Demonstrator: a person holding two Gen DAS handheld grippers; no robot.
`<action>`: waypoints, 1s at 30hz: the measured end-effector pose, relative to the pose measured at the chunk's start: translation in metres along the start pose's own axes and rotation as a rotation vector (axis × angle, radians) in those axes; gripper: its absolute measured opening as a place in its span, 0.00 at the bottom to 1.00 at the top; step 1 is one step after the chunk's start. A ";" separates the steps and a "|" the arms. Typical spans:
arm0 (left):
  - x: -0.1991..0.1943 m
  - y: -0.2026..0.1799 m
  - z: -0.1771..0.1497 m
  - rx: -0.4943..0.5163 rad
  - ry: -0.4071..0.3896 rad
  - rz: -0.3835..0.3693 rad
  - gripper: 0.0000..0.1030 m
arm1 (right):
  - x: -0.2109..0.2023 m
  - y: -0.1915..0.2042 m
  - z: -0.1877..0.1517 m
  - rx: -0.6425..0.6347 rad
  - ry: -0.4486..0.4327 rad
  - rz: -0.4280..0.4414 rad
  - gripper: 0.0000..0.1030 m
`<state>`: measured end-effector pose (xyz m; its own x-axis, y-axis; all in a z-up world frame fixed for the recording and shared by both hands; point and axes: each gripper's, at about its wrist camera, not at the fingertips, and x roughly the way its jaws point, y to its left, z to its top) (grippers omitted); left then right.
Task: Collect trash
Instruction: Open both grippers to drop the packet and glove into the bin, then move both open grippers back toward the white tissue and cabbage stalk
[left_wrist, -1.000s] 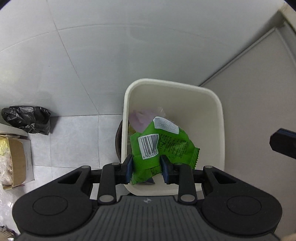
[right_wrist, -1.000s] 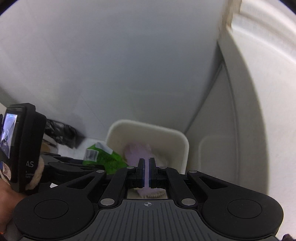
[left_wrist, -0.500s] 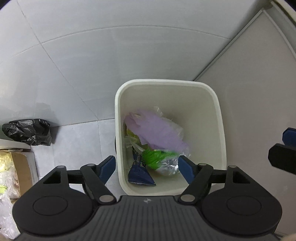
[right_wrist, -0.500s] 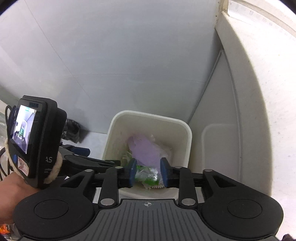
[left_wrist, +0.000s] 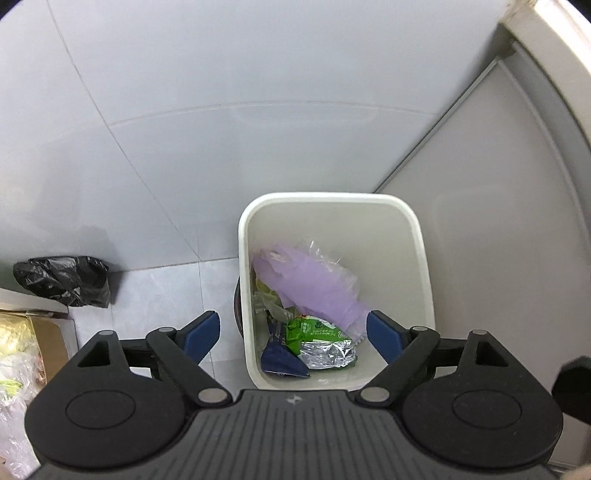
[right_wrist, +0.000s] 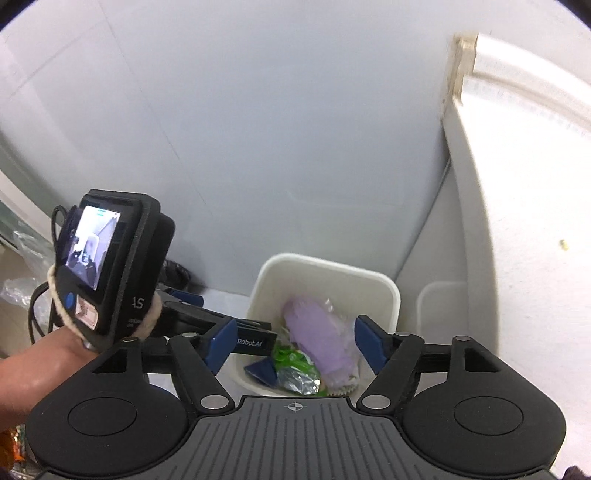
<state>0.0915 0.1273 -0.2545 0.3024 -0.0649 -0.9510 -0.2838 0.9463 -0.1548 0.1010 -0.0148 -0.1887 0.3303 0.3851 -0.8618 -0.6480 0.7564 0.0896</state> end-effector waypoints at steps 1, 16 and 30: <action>-0.003 -0.001 0.000 -0.003 -0.006 -0.003 0.84 | -0.006 -0.001 -0.002 0.000 -0.011 0.000 0.73; -0.058 -0.019 -0.005 -0.029 -0.113 -0.042 0.96 | -0.097 -0.042 -0.029 0.065 -0.212 -0.079 0.85; -0.116 -0.064 0.004 0.046 -0.258 -0.091 0.99 | -0.171 -0.106 -0.072 0.209 -0.360 -0.207 0.94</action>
<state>0.0778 0.0753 -0.1332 0.5485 -0.0730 -0.8330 -0.2051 0.9540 -0.2187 0.0638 -0.1991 -0.0866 0.6790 0.3459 -0.6476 -0.4036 0.9127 0.0643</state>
